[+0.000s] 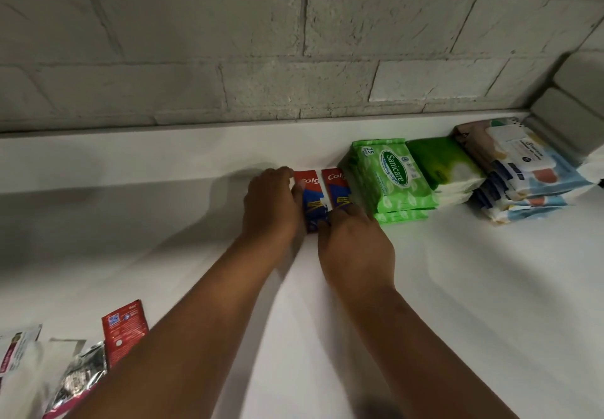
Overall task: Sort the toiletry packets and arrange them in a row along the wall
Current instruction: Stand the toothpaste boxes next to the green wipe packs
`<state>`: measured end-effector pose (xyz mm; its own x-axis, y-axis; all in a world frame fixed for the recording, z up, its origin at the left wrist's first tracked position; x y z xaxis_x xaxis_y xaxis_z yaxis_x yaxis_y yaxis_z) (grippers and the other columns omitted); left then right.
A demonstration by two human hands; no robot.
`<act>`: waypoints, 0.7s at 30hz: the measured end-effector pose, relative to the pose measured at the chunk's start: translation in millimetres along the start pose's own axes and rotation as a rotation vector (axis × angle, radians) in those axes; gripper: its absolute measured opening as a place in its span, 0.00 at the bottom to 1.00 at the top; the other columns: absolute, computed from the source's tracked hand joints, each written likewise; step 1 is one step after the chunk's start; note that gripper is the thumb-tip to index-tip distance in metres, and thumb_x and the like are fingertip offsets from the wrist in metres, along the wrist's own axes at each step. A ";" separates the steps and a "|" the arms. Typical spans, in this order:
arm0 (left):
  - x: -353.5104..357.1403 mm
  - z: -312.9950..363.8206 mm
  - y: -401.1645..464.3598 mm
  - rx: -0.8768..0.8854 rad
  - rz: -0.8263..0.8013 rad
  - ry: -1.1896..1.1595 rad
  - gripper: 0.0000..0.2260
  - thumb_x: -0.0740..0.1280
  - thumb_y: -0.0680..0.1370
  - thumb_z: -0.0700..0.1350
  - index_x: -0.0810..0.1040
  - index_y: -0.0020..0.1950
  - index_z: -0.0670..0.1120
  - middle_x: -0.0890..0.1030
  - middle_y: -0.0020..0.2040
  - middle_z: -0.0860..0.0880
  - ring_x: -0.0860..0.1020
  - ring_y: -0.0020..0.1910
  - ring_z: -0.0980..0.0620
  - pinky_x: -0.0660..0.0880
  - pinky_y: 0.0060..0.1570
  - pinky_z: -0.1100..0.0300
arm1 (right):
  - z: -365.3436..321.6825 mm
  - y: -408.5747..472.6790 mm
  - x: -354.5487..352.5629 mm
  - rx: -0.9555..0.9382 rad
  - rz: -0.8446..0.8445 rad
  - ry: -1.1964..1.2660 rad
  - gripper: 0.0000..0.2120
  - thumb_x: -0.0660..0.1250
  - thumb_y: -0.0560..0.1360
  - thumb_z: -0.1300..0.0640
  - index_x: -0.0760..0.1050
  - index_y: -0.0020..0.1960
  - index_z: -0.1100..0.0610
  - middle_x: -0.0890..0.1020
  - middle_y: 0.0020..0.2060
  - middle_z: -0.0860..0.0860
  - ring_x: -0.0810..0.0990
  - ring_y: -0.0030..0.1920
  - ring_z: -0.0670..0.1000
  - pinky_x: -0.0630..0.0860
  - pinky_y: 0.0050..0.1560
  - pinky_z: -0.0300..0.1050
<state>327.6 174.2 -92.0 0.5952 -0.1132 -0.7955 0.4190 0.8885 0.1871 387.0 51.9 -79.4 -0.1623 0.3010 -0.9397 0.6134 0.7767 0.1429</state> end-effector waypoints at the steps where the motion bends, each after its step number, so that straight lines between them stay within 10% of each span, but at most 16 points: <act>1: 0.4 -0.6 9.1 -0.040 -0.033 -0.003 0.16 0.62 0.80 0.51 0.75 0.64 0.43 0.78 0.59 0.43 0.75 0.59 0.43 0.73 0.58 0.49 | -1.5 0.4 1.2 0.022 -0.036 0.005 0.14 0.61 0.79 0.51 0.76 0.59 0.58 0.77 0.58 0.55 0.78 0.54 0.57 0.73 0.43 0.45; 10: 13.4 10.9 46.1 -0.187 -0.228 0.157 0.25 0.74 0.70 0.55 0.76 0.58 0.39 0.78 0.57 0.40 0.78 0.56 0.41 0.76 0.52 0.52 | -8.0 4.5 3.1 0.170 -0.115 0.047 0.19 0.59 0.80 0.44 0.71 0.62 0.57 0.76 0.58 0.54 0.80 0.52 0.55 0.72 0.45 0.44; 21: 19.1 0.8 49.0 -0.370 -0.260 -0.242 0.07 0.69 0.74 0.41 0.80 0.47 0.38 0.81 0.46 0.43 0.80 0.45 0.46 0.73 0.43 0.59 | -6.3 5.1 10.9 0.255 -0.030 0.254 0.13 0.63 0.78 0.52 0.72 0.61 0.53 0.81 0.56 0.53 0.81 0.50 0.56 0.70 0.41 0.43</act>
<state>360.0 215.2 -97.6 0.6635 -0.4120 -0.6245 0.3294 0.9103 -0.2507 383.4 62.7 -86.9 -0.3503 0.4330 -0.8305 0.7736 0.6336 0.0041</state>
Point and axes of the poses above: each hand's wrist, its own y-axis towards the middle knuckle, its own x-axis out of the palm, z = x × y, the point moved 2 cm from there along y, towards the middle knuckle
